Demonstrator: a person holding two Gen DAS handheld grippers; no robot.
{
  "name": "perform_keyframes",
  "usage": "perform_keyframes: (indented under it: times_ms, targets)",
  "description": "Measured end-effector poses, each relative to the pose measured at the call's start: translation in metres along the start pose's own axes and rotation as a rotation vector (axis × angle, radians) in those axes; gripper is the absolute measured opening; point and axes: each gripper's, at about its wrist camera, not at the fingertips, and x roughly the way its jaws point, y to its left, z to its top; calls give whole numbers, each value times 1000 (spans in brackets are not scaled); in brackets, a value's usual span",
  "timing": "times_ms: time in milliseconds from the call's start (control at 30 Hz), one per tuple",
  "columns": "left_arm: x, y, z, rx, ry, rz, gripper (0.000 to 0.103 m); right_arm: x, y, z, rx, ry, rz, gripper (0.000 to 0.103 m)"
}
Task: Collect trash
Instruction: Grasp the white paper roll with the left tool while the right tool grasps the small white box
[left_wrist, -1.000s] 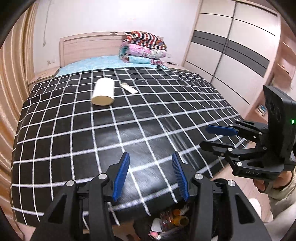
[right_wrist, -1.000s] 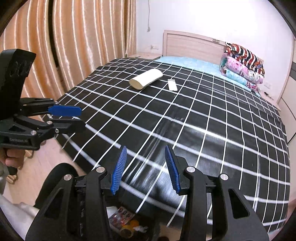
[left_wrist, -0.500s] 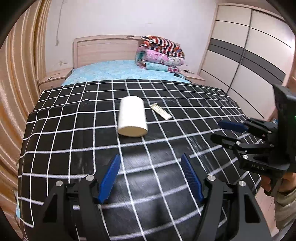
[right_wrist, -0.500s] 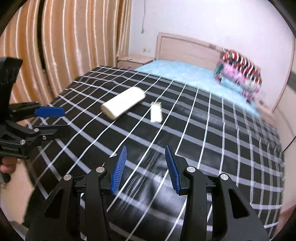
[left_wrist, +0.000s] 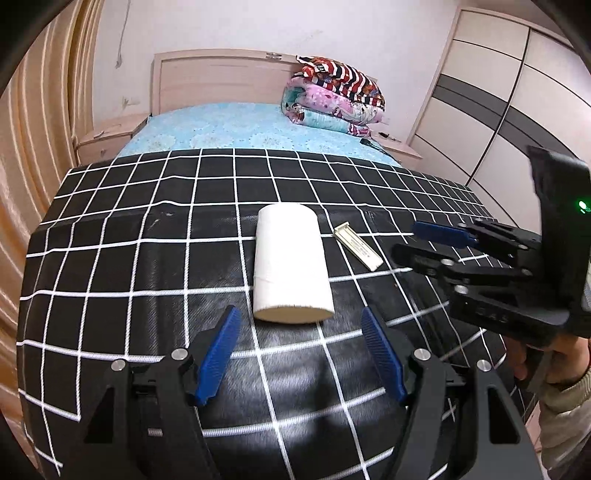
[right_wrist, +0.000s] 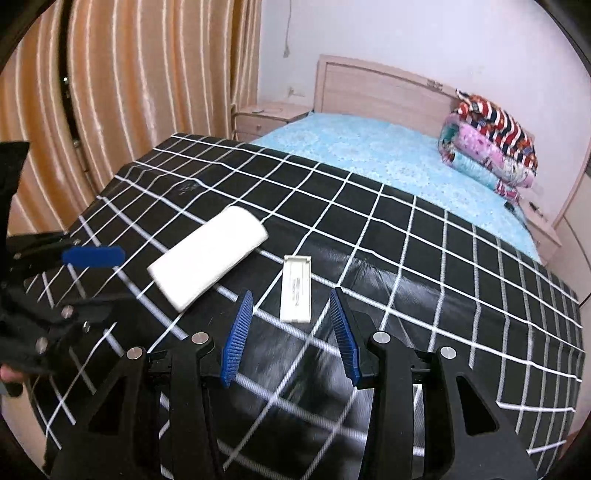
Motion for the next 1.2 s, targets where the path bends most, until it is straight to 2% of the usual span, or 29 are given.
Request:
perform_keyframes:
  times_ms: [167,467,533,667,700,767,800,1033,1200]
  targets:
    - [18,-2,11,13,24,8,65,31,-9,11,12,56,21,43]
    - [42,5,17,-13,68,42,65,55,-13,20,38,78,43,43]
    - [46,5,17,-19,73,30,65,59,-13,20,37,85,39,43]
    - [54,3,20,-7,60,37,65,60,-12,19,29,86,18,42]
    - [55,4,21,-4,59,40,65,60,-12,19,26,85,13,40]
    - [55,4,22,-7,61,51,54,60,-13,19,26,79,-1,28]
    - [54,5,22,-15,61,47,54,60,-13,19,26,77,2,25]
    - [46,5,14,4,38,69,52,52,-11,15,6,63,14,24]
    - [23,-3,9,31,3,87,52,35,-3,13,-7,40,14,24]
